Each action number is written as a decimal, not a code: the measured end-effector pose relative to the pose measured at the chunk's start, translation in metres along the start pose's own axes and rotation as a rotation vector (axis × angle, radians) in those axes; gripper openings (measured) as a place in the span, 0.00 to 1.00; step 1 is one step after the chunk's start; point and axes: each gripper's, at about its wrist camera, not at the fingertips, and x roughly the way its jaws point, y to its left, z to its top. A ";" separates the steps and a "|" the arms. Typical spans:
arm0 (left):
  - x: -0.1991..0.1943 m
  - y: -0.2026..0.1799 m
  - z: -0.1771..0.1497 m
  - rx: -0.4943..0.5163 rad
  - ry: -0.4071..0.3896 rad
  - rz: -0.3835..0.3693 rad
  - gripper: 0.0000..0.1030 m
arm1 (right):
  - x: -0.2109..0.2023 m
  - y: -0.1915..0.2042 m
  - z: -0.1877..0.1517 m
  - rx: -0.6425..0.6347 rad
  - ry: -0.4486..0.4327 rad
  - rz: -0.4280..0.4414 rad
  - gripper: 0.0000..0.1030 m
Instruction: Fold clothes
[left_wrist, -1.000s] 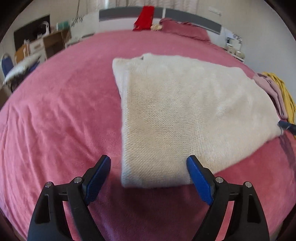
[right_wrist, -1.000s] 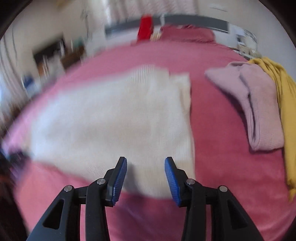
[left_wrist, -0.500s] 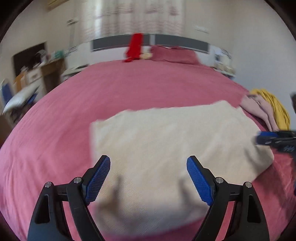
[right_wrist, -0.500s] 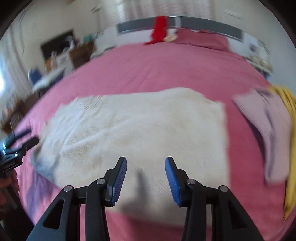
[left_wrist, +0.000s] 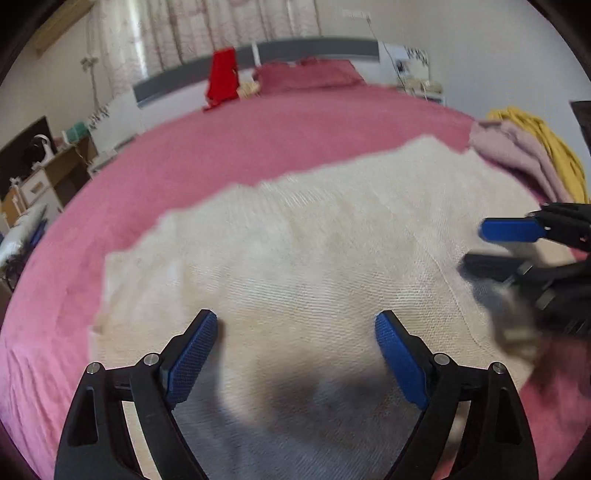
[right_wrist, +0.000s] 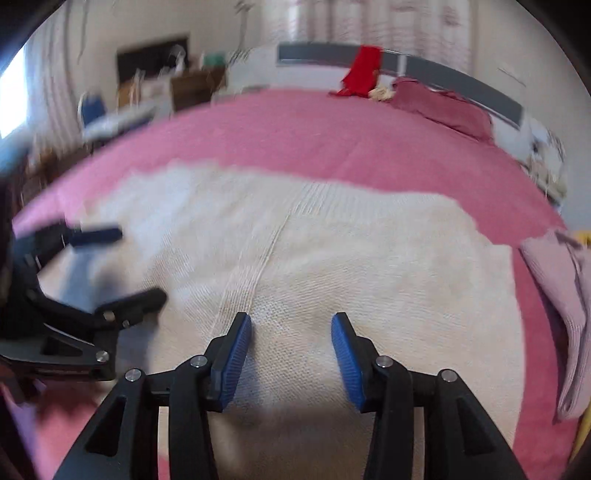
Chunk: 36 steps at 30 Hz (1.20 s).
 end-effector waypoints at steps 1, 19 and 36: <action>-0.006 0.006 -0.002 0.003 -0.022 0.035 0.86 | -0.011 -0.007 -0.002 0.022 -0.030 0.013 0.45; -0.072 0.185 -0.049 -0.591 0.006 -0.088 0.95 | -0.089 -0.190 -0.064 0.468 0.078 0.100 0.46; 0.031 0.220 -0.008 -0.612 0.189 -0.348 0.97 | 0.015 -0.278 -0.022 0.691 0.272 0.369 0.49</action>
